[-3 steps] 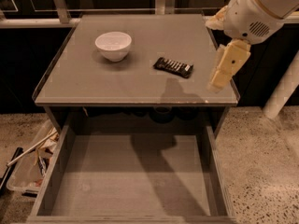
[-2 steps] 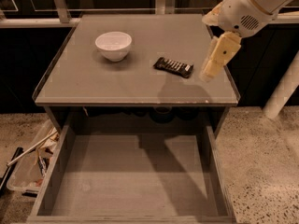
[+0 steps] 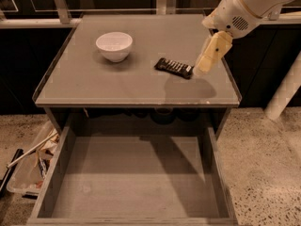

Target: Place rxbar chocolate into top drawer

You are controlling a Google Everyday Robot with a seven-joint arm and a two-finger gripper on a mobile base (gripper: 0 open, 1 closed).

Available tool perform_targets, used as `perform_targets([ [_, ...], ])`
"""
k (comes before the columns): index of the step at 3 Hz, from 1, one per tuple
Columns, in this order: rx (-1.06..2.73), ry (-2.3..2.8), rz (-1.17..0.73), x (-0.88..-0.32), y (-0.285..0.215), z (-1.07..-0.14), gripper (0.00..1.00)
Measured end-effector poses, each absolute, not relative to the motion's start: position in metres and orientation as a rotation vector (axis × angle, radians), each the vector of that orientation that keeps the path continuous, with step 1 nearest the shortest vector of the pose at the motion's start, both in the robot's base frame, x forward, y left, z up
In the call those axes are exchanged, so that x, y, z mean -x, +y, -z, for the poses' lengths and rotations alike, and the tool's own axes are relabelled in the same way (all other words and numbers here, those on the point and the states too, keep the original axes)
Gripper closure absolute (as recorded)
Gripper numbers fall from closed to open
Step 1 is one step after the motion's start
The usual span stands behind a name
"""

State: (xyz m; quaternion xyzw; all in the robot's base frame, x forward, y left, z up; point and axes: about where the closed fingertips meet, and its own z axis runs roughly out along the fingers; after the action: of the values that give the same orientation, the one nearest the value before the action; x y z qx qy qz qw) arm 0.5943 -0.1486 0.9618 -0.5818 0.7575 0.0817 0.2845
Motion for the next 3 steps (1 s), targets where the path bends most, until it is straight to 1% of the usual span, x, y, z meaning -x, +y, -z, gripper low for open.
perform_targets([
  [1,1.535,2.038,-0.220,-0.599,-0.148,-0.956,0.00],
  [3,1.446,2.044,-0.210,-0.636,-0.148,-0.926,0.00],
])
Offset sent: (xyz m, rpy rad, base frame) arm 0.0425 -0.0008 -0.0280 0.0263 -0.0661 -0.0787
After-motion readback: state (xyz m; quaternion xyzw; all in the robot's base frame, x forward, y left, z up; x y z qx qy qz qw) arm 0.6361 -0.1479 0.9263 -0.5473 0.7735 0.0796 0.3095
